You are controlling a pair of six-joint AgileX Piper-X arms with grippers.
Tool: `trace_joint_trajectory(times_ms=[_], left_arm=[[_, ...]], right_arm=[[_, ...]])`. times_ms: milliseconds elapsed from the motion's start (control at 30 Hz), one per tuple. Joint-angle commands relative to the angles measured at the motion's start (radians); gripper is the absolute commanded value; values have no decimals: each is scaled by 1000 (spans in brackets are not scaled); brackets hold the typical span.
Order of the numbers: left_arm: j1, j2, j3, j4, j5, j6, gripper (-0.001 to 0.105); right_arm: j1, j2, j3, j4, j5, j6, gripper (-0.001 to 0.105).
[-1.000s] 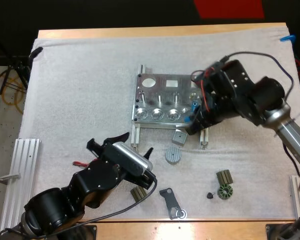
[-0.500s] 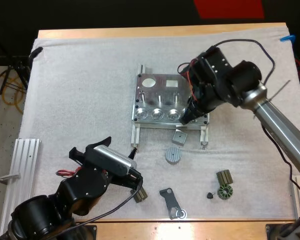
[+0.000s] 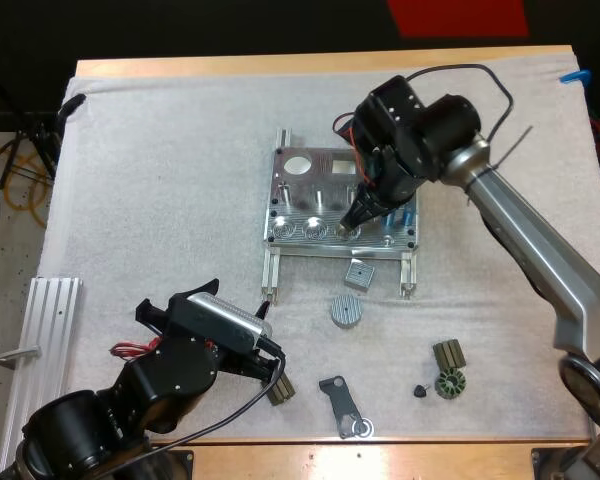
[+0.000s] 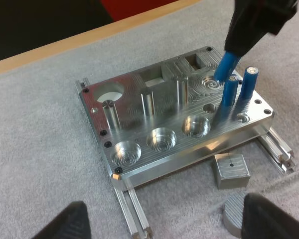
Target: Load cells from right to left
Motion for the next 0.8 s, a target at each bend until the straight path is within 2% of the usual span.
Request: trace_joint_trajectory(times_ms=[0, 167, 767], left_arm=[[1, -4, -8, 5, -22, -11, 63], [1, -4, -8, 5, -22, -11, 63], [1, -4, -8, 5, -22, -11, 63]], right_arm=[[-3, 7, -18, 20, 4, -13, 2], [-5, 36, -45, 23, 60, -13, 2], [-6, 70, -60, 4, 111, -35, 2]])
